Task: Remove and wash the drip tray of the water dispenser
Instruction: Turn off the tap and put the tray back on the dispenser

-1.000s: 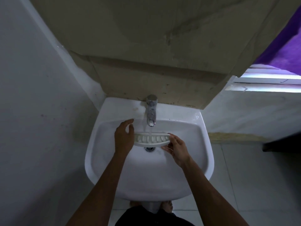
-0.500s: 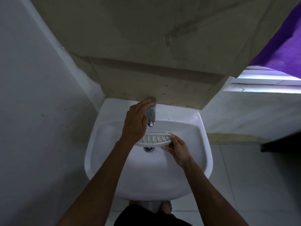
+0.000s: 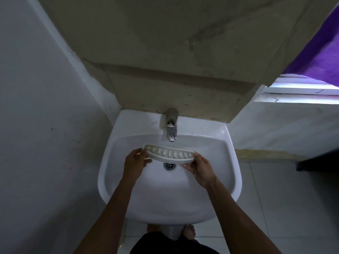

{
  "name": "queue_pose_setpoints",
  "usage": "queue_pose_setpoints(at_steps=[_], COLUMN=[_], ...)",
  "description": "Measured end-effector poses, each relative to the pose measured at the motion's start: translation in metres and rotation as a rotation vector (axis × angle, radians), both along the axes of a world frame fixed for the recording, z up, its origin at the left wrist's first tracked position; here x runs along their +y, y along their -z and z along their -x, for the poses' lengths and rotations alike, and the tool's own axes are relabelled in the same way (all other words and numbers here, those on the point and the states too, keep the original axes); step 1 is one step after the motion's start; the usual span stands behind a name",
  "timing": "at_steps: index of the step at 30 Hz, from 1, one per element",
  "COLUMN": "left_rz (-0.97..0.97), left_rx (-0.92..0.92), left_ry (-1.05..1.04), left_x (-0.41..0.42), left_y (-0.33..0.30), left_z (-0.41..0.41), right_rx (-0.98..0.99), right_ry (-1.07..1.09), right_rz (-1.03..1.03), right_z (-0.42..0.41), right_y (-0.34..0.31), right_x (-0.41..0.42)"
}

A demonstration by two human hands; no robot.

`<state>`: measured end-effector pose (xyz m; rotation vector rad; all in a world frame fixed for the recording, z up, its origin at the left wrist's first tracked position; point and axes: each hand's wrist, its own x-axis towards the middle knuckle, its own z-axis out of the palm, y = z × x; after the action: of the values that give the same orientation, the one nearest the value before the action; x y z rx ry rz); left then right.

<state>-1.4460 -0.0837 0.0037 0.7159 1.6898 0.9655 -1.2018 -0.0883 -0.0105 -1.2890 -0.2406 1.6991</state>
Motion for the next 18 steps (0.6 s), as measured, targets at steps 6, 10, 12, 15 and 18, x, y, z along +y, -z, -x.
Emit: queue_pose_setpoints(at_steps=[6, 10, 12, 15, 18], left_rz=[-0.184, -0.269, -0.292, -0.312, -0.376], left_rx=[0.152, 0.191, 0.197, 0.211, 0.3], left_ry=[0.032, 0.043, 0.051, 0.095, 0.125], left_x=[0.002, 0.006, 0.008, 0.009, 0.005], left_y=[-0.013, -0.027, -0.031, -0.038, -0.044], left_z=[-0.005, -0.016, -0.022, -0.032, -0.043], right_rx=[0.038, 0.054, 0.063, 0.079, 0.085], right_ry=[-0.109, -0.115, -0.125, -0.135, -0.145], right_rz=[0.131, 0.166, 0.18, 0.207, 0.227], right_z=[0.01, 0.013, 0.014, 0.017, 0.02], right_y=[0.0, 0.0, -0.001, -0.003, -0.002], right_x=[-0.005, -0.008, -0.009, -0.009, -0.011])
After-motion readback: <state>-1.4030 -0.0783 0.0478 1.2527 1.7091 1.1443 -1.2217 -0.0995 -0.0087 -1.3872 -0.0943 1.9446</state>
